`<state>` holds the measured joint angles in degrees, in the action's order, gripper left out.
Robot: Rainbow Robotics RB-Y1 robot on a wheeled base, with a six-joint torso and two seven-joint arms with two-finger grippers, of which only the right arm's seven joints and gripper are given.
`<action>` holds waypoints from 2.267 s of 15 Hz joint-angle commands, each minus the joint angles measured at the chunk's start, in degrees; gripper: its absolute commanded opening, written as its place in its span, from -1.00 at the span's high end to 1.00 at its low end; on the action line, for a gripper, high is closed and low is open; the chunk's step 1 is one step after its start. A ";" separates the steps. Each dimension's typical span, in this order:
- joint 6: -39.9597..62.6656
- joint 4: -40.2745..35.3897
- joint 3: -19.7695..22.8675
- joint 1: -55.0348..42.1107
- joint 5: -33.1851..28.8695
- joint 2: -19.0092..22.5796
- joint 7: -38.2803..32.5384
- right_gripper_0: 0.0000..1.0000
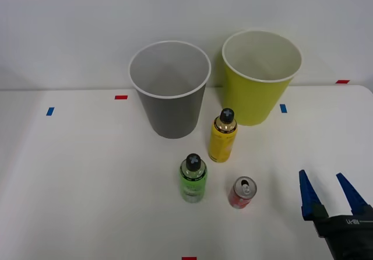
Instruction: Put cans in the gray bin, plastic bottles in the light green bin
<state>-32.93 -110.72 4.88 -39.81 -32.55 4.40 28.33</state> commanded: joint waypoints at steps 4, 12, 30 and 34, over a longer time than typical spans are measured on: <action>-8.73 10.70 0.04 5.88 -4.54 -1.94 1.99 -1.00; -9.17 10.70 -3.03 3.60 -5.42 -3.87 6.74 -1.00; -9.17 10.26 -22.90 -3.26 45.20 12.39 53.32 -1.00; -9.08 10.26 -22.81 -3.87 43.27 12.83 54.99 -1.00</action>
<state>-42.04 -100.45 -17.83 -43.42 10.83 17.07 82.72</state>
